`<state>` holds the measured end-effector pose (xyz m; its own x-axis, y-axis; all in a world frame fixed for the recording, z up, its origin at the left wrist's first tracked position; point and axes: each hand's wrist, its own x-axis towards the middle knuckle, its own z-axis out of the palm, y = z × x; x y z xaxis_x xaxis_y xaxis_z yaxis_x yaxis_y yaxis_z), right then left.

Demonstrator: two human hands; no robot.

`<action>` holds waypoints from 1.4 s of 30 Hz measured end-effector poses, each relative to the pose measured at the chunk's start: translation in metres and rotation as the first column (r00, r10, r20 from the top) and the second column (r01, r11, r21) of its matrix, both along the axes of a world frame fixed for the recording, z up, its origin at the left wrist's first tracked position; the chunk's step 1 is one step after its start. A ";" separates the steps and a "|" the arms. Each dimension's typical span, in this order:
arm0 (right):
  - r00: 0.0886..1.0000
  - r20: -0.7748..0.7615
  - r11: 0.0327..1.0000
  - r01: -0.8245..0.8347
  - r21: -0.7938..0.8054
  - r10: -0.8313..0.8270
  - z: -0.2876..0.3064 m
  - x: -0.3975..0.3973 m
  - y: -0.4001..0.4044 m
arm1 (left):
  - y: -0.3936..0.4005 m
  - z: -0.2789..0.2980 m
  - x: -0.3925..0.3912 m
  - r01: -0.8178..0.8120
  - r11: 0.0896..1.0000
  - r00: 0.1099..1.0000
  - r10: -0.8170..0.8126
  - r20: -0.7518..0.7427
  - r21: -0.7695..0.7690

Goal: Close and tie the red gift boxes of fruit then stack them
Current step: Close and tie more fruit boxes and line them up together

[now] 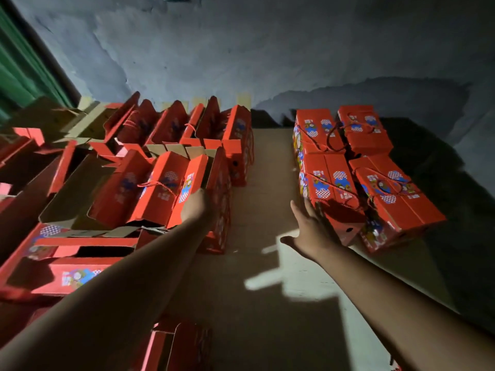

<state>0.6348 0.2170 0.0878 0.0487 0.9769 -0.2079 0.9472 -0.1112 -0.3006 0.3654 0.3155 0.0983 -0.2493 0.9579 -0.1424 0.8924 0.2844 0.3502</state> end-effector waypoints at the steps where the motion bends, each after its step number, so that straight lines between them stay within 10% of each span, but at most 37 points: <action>1: 1.000 0.003 1.000 -0.001 -0.004 0.001 0.000 -0.001 -0.003 | -0.004 0.000 0.000 -0.004 1.000 1.000 0.004 0.026 -0.010; 42: 0.969 -0.104 0.975 0.222 -0.027 -0.224 0.012 0.040 -0.156 | -0.239 -0.009 0.115 0.419 0.908 0.880 -0.403 0.250 -0.012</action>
<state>0.6751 0.0614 0.0999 0.2419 0.9405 -0.2385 0.8608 -0.3215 -0.3946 0.4804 0.0765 0.0894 0.2133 0.9539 -0.2113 0.8270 -0.0611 0.5589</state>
